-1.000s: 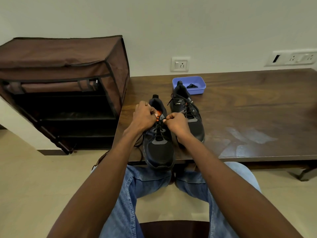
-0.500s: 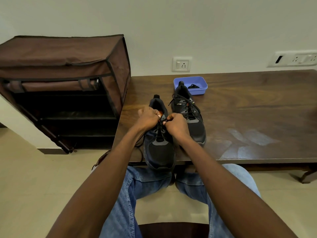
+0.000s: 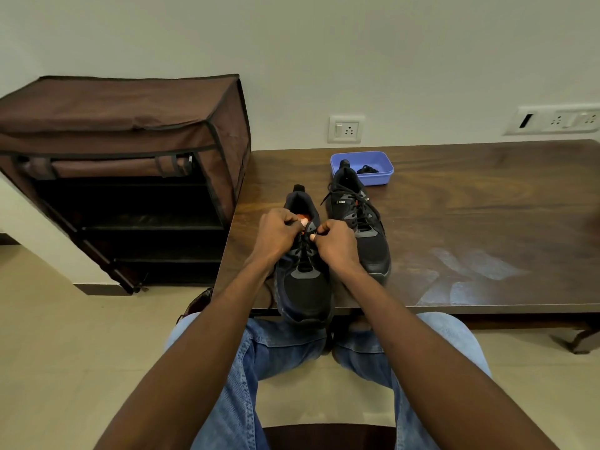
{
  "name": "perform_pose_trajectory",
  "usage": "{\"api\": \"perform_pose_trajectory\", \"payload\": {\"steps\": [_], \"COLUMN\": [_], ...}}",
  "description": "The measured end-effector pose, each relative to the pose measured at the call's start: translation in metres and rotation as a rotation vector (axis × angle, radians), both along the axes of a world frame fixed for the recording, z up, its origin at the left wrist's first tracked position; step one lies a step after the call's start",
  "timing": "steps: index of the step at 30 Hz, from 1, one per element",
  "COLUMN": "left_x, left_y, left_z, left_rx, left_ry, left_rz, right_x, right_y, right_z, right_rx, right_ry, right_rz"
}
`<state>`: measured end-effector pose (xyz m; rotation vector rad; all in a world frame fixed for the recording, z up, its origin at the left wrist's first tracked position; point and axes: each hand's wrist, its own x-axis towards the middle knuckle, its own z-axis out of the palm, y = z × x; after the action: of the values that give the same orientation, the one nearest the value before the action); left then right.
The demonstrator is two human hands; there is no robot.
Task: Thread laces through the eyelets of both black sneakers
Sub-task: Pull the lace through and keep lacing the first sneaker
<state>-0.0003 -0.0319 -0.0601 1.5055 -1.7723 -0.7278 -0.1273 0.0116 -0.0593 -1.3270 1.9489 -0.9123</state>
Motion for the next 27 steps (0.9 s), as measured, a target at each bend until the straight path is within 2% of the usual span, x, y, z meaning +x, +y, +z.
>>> {"api": "perform_pose_trajectory", "payload": {"steps": [5, 8, 17, 20, 23, 25, 27], "left_x": [-0.002, 0.002, 0.003, 0.008, 0.015, 0.018, 0.020], "left_y": [-0.002, -0.002, -0.001, 0.004, 0.012, 0.013, 0.014], "left_z": [0.001, 0.002, 0.000, 0.003, 0.003, -0.002, -0.006], "left_rx": [0.046, 0.084, 0.154, 0.089, -0.010, -0.043, -0.039], "left_ry": [-0.015, -0.076, -0.037, -0.063, -0.170, -0.248, -0.245], "left_rz": [0.014, -0.050, -0.065, -0.157, -0.303, -0.308, -0.286], "right_x": [0.000, 0.001, 0.003, 0.001, 0.001, 0.004, 0.005], "right_y": [0.000, 0.001, 0.004, 0.006, 0.008, 0.010, 0.012], "right_z": [-0.002, -0.003, -0.005, -0.002, 0.003, 0.004, 0.003], "right_rx": [-0.019, -0.038, -0.053, -0.085, -0.118, -0.140, -0.139], "right_ry": [0.026, 0.056, 0.096, 0.092, 0.011, -0.013, 0.026], "right_rz": [0.002, 0.013, 0.037, 0.040, 0.026, 0.024, 0.039]}}
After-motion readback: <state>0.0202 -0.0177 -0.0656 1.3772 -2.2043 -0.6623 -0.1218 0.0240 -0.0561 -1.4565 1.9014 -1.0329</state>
